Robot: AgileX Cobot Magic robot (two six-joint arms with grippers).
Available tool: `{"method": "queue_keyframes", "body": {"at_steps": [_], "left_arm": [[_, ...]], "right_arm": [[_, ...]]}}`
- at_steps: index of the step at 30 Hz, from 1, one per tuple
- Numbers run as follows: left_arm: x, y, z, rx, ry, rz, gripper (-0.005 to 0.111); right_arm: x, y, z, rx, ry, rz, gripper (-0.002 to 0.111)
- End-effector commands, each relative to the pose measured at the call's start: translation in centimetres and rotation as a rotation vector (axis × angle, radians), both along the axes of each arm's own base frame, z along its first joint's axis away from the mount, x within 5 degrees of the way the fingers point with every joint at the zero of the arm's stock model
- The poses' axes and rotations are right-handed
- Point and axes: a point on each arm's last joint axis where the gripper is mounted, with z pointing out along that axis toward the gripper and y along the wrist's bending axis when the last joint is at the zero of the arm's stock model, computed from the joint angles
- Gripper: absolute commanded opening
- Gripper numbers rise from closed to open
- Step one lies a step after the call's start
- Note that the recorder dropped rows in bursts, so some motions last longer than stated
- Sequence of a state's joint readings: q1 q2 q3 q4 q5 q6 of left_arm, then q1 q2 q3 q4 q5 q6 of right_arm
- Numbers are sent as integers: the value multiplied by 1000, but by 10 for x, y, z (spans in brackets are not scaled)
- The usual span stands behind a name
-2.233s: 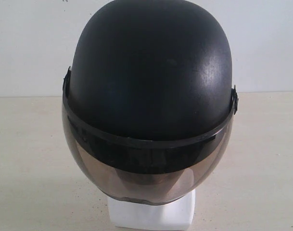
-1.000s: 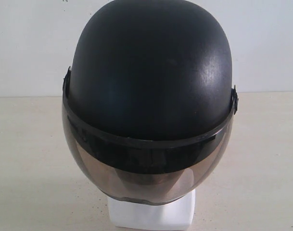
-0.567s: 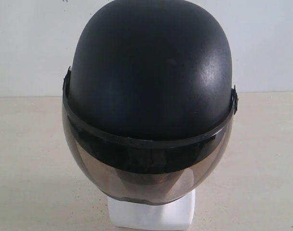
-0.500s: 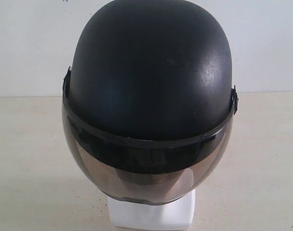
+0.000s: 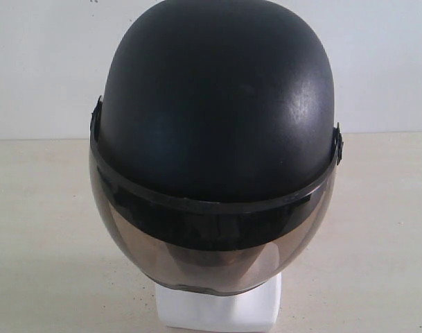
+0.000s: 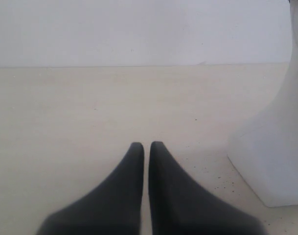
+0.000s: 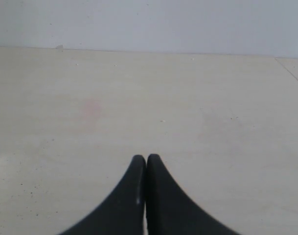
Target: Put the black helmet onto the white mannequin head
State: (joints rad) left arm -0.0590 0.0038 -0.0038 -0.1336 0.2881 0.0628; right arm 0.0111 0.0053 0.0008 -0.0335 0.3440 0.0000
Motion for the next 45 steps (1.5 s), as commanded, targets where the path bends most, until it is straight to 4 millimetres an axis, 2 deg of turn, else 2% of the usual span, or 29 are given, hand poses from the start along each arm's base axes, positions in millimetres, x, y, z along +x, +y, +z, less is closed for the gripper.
{"method": "queue_keyframes", "body": {"at_steps": [1, 45], "left_arm": [[0, 3, -2, 103, -2, 14, 4], [0, 1, -2, 44, 2, 9, 4]], "right_arm": [[0, 0, 1, 2, -8, -1, 0], [0, 0, 1, 2, -8, -1, 0]]}}
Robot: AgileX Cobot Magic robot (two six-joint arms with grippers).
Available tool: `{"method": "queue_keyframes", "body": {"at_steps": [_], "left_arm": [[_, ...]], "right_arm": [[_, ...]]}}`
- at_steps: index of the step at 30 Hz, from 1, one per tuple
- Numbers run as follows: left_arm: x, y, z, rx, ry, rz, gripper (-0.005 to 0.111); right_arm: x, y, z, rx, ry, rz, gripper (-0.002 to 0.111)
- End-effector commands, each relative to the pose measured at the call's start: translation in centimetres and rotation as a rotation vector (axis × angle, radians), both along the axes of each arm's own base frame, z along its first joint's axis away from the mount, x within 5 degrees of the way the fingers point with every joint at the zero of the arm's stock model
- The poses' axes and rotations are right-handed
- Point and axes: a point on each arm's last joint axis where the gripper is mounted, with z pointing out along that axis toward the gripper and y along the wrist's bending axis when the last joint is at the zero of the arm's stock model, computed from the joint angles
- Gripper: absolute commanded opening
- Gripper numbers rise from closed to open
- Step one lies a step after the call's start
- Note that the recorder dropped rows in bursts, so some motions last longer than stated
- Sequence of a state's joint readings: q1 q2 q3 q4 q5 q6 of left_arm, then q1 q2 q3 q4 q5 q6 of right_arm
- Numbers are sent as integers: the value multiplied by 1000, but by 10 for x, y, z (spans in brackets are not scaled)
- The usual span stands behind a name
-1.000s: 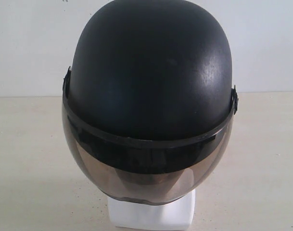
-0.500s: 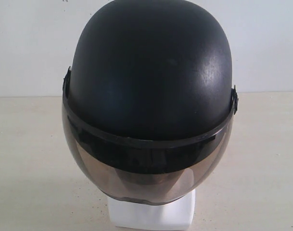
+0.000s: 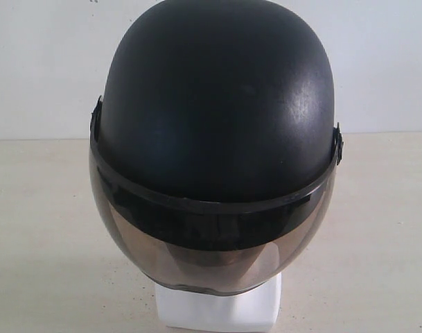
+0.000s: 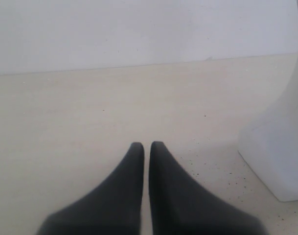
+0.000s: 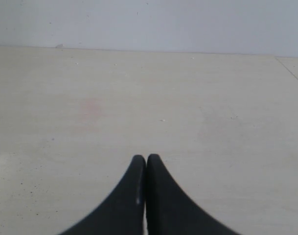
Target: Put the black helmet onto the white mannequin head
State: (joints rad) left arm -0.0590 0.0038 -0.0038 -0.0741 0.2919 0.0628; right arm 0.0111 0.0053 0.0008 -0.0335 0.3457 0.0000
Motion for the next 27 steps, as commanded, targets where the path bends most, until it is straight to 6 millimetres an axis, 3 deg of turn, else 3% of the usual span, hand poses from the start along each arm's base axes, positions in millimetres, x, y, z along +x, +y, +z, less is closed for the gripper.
{"method": "queue_keyframes", "body": {"at_steps": [1, 27], "left_arm": [[0, 0, -1, -15, 1, 4, 4], [0, 3, -1, -15, 1, 58, 4]], "right_arm": [[0, 0, 1, 2, -9, -1, 0], [0, 0, 1, 2, -9, -1, 0]]}}
